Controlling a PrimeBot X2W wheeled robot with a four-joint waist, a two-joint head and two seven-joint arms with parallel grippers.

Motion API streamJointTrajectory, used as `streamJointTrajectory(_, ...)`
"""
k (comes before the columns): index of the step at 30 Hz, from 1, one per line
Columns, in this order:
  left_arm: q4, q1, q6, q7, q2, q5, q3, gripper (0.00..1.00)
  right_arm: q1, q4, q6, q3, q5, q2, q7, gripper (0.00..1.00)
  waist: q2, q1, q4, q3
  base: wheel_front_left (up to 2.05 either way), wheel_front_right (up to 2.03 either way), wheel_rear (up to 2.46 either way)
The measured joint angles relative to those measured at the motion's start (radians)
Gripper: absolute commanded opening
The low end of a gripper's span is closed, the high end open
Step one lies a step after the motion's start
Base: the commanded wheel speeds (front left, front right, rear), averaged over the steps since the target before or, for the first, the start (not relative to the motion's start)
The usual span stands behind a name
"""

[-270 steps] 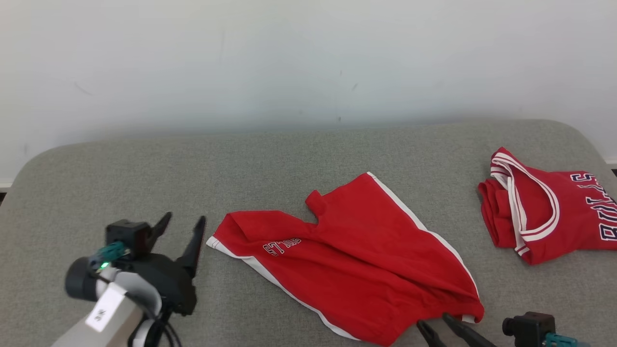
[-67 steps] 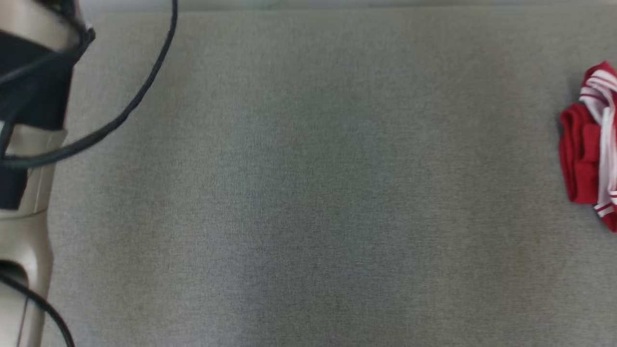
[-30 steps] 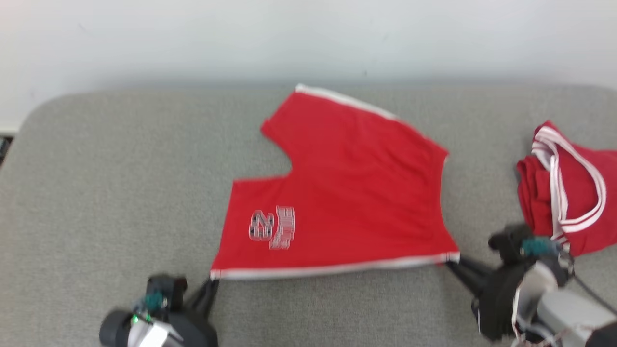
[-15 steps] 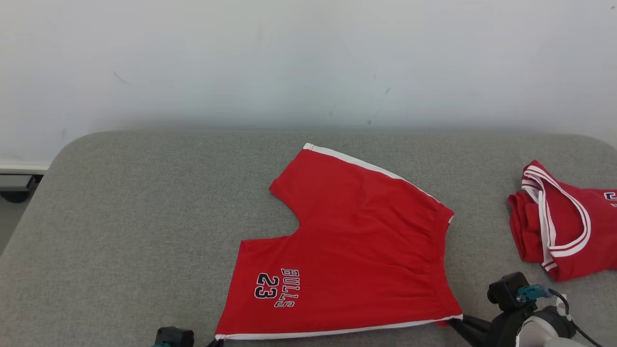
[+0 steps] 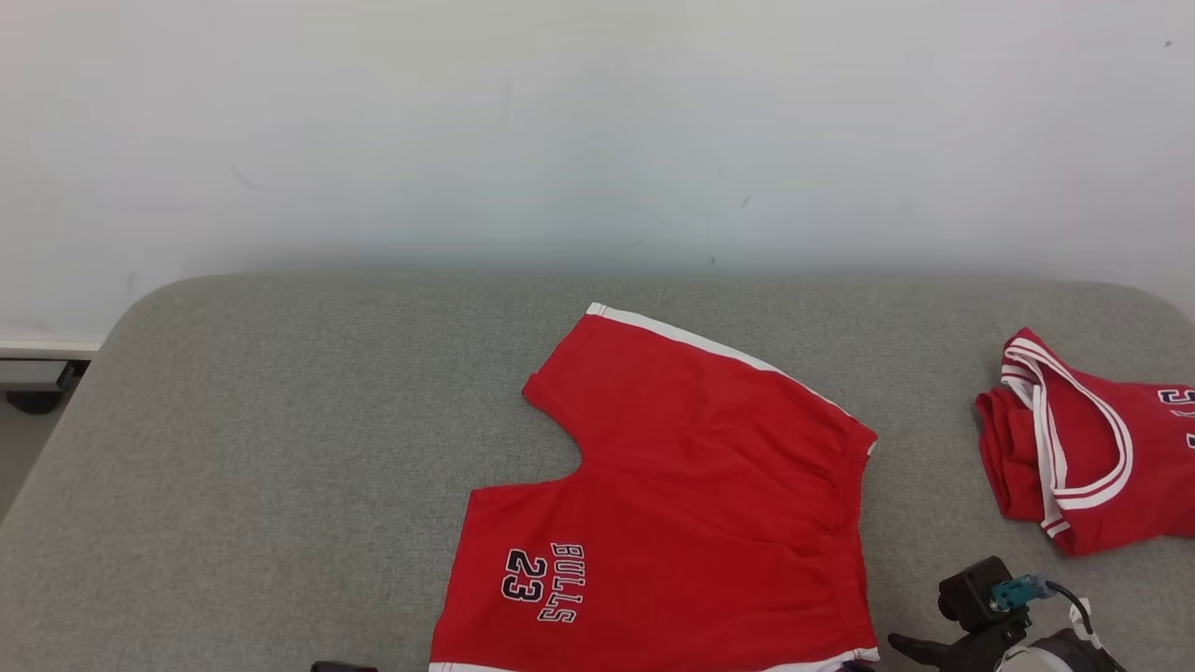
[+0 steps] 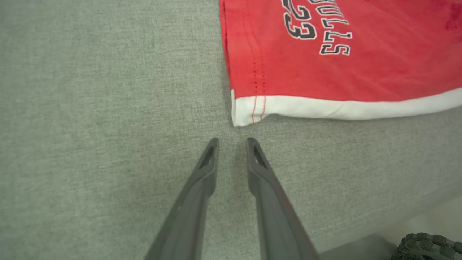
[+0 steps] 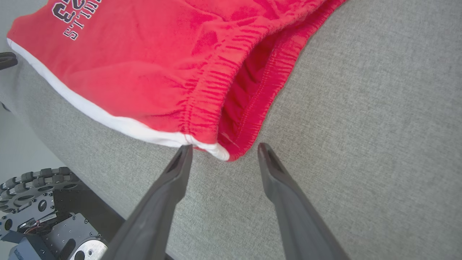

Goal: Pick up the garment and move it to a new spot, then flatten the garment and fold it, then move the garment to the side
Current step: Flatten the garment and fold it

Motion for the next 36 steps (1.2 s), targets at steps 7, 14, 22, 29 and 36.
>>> streamJointTrajectory(7,-0.053,0.042,0.026,-0.006,0.022,-0.035,0.026,1.00,0.005,-0.041,0.000,-0.004,0.027,-0.024,-0.001,1.00,0.0000,-0.0001,-0.005,-0.020,0.00,0.00,0.00)
streamJointTrajectory(14,-0.144,0.089,0.081,-0.057,0.058,-0.043,0.076,1.00,0.071,-0.143,0.000,-0.035,0.088,-0.083,-0.033,1.00,0.0001,-0.0001,-0.009,-0.028,0.00,0.00,0.00)
streamJointTrajectory(22,-0.267,0.113,0.142,-0.184,0.076,-0.052,0.178,1.00,0.073,-0.199,-0.062,-0.167,0.095,-0.105,-0.192,1.00,0.0000,0.0000,-0.034,-0.023,0.00,0.00,0.00)
streamJointTrajectory(29,-0.354,0.143,0.159,-0.208,0.060,-0.048,0.246,1.00,0.117,-0.220,-0.176,-0.272,0.088,-0.103,-0.319,1.00,0.0001,0.0000,-0.057,-0.014,0.00,0.00,0.00)
streamJointTrajectory(36,-0.417,0.229,0.166,-0.218,0.074,-0.019,0.345,1.00,0.198,-0.269,-0.235,-0.352,0.053,-0.085,-0.318,1.00,0.0001,-0.0001,-0.084,-0.015,0.00,0.00,0.00)
